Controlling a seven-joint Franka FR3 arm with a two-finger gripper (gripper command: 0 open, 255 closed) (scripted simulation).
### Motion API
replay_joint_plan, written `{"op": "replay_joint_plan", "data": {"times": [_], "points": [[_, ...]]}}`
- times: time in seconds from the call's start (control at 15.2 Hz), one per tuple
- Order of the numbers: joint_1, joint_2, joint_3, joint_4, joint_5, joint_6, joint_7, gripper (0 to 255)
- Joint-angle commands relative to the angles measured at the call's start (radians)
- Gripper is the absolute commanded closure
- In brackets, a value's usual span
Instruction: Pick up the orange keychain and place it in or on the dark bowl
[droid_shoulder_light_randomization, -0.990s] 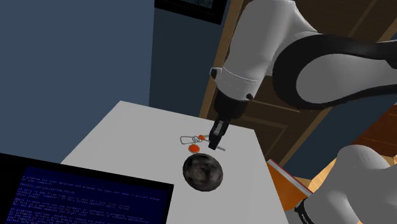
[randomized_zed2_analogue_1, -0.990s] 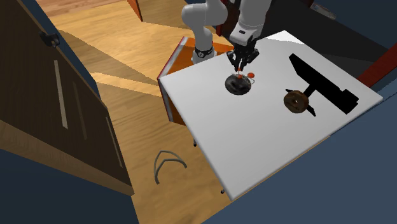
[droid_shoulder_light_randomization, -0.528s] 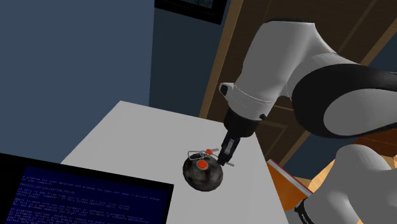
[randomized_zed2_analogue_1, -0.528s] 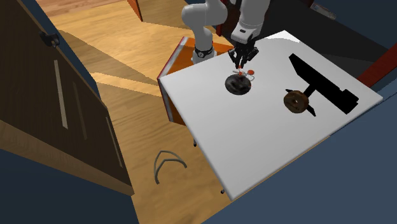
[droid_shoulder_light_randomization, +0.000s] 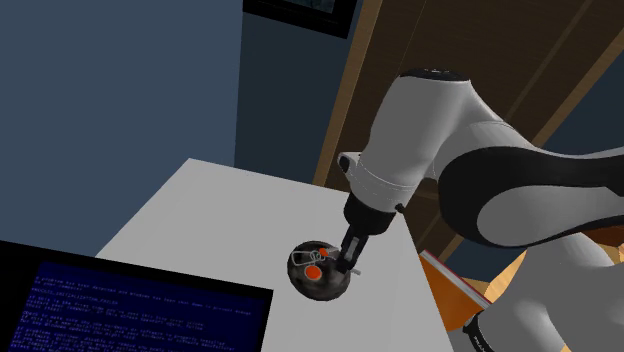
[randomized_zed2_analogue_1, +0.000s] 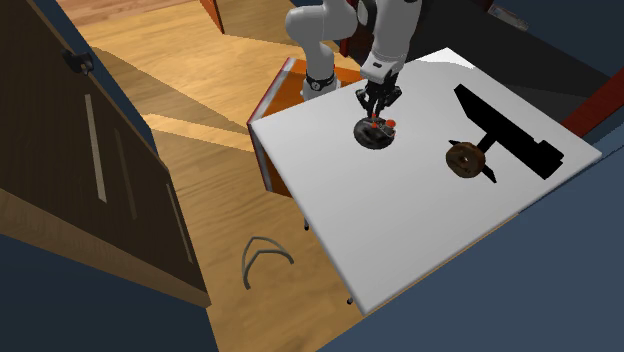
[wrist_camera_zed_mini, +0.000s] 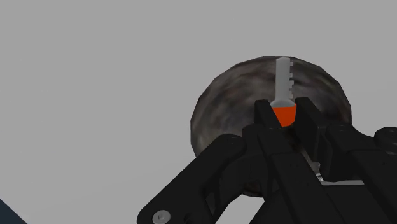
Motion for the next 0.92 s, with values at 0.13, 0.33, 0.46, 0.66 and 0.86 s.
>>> {"op": "replay_joint_plan", "data": {"times": [0.13,0.33,0.46,0.66,0.86], "points": [[0.0,0.021,0.008,-0.023,0.002,0.045,0.002,255],[0.0,0.021,0.007,-0.023,0.002,0.045,0.002,255],[0.0,0.021,0.007,-0.023,0.002,0.045,0.002,255],[0.001,0.02,0.007,-0.023,0.002,0.044,0.002,0],[0.001,0.02,0.007,-0.023,0.002,0.044,0.002,0]]}}
